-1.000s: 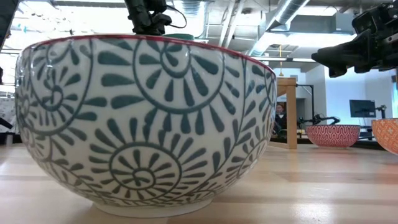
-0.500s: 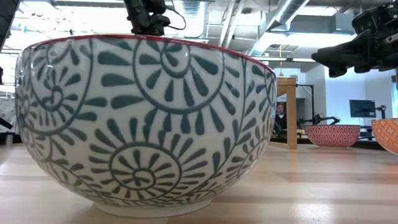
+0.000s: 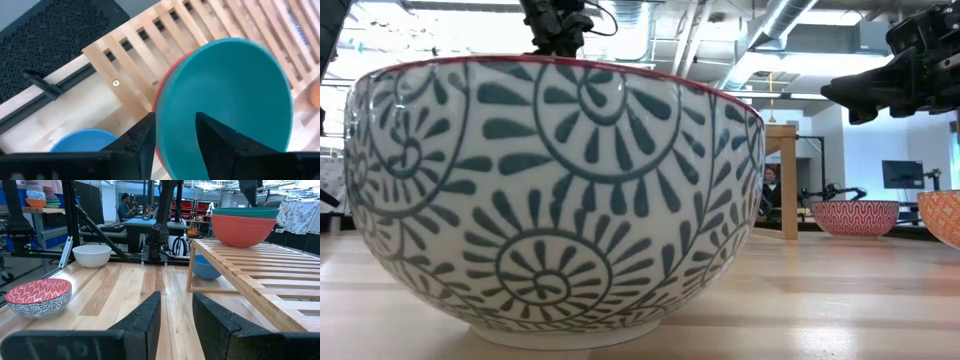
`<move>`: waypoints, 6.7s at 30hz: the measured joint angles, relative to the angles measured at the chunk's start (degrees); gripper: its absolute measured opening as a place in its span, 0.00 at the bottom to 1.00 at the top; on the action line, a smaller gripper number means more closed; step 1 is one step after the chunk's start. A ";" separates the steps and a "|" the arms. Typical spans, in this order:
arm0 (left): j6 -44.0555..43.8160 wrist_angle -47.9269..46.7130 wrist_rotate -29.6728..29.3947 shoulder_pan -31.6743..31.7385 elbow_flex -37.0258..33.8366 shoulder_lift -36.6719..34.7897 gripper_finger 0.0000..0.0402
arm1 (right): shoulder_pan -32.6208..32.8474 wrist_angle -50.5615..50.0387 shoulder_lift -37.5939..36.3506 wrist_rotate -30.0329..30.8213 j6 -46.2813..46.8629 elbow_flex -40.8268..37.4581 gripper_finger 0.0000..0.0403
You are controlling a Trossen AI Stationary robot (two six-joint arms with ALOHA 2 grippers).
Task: Place and stack bowls onto a shelf
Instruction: Put the small blue bowl on the shelf
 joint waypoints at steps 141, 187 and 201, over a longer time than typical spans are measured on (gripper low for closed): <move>2.08 77.43 -15.05 -38.34 -54.57 -50.14 0.32 | -21.84 -52.93 52.03 22.66 54.60 58.97 0.34; 0.74 77.51 -15.03 -38.32 -54.57 -50.14 0.32 | -7.93 -67.49 57.26 24.38 123.66 38.13 0.28; 0.62 77.65 -14.71 -38.34 -54.57 -50.14 0.32 | -9.06 -66.18 63.08 21.05 131.96 38.07 0.28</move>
